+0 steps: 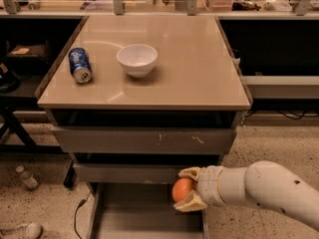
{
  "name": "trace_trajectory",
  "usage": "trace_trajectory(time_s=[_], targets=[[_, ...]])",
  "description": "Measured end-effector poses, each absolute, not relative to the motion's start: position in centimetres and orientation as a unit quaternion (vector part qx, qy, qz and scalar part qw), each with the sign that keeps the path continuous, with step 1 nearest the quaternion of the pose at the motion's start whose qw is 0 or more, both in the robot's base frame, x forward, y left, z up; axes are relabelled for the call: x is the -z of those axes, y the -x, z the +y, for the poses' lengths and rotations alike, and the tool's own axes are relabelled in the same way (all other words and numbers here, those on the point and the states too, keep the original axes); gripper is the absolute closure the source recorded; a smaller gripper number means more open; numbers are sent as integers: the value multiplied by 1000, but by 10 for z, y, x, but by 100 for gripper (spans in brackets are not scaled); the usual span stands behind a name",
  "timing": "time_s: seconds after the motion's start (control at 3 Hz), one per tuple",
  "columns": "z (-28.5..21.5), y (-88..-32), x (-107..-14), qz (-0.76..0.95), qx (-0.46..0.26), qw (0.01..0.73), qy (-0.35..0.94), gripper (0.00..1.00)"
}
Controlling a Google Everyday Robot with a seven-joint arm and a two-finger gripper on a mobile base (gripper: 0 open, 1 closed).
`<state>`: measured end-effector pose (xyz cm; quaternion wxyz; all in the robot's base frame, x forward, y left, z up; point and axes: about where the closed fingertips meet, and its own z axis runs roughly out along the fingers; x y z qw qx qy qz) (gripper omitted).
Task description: Pick orange from bottom drawer and place on counter
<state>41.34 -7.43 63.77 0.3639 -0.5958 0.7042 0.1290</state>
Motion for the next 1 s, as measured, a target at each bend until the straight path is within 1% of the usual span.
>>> trace_trajectory(time_s=[0.33, 1.0], targets=[[-74, -413, -638, 704, -129, 364, 596, 100], [-77, -441, -726, 676, -67, 418, 603, 100]])
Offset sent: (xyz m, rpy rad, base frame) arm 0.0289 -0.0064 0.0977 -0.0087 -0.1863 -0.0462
